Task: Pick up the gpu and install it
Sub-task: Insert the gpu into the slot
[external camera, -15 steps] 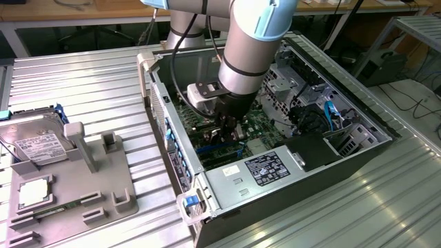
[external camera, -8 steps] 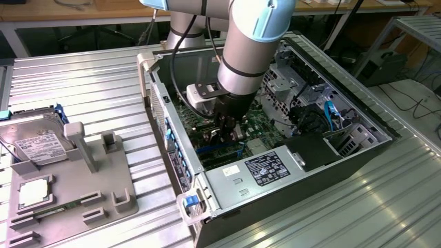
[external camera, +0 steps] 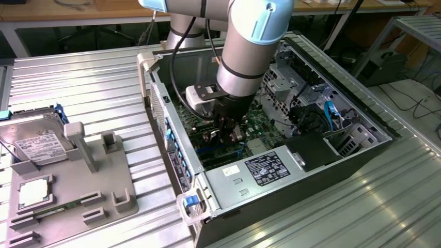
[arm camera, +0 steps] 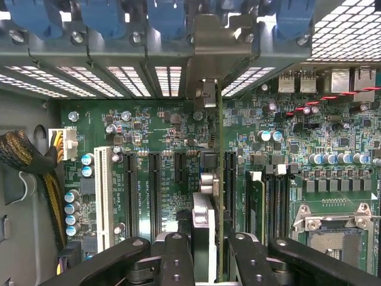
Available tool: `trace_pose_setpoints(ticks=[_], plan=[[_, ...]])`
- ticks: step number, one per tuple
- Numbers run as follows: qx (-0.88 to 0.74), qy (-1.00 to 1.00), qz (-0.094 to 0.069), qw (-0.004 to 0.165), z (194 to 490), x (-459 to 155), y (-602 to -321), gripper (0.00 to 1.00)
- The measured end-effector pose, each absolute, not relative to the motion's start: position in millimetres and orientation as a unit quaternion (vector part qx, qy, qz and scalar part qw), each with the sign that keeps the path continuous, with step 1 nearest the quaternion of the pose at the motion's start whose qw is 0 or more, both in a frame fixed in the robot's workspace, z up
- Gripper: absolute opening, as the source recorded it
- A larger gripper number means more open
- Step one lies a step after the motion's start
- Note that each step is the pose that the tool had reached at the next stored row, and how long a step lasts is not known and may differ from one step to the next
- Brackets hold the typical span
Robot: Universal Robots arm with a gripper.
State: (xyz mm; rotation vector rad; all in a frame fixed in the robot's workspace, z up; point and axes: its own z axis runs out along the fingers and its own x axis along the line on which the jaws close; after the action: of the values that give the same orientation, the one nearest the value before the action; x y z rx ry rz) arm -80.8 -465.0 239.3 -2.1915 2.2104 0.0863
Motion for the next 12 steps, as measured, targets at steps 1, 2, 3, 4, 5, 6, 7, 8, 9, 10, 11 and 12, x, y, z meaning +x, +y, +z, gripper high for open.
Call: trace_pose_setpoints(ticks=[1,2,3,4,5,6,7,8,9,10,11,12], plan=[[-0.704,0.71,0.028,0.014,239.3,-80.8,-465.0,0.28],[-0.704,0.71,0.028,0.014,239.3,-80.8,-465.1,0.28],[-0.704,0.71,0.028,0.014,239.1,-80.9,-465.0,0.28],[-0.704,0.71,0.028,0.014,238.3,-80.8,-465.0,0.28],[-0.704,0.71,0.028,0.014,237.5,-80.9,-465.0,0.28],[-0.704,0.71,0.028,0.013,236.6,-80.9,-465.0,0.28],[-0.704,0.71,0.028,0.013,235.8,-80.9,-465.1,0.28],[-0.704,0.71,0.029,0.013,235.7,-80.9,-465.1,0.28],[-0.704,0.71,0.028,0.013,235.7,-80.9,-465.1,0.28],[-0.704,0.71,0.029,0.013,235.6,-80.9,-465.1,0.28],[-0.704,0.71,0.029,0.013,235.5,-80.8,-465.0,0.28],[-0.704,0.71,0.029,0.013,235.5,-80.9,-465.0,0.28]])
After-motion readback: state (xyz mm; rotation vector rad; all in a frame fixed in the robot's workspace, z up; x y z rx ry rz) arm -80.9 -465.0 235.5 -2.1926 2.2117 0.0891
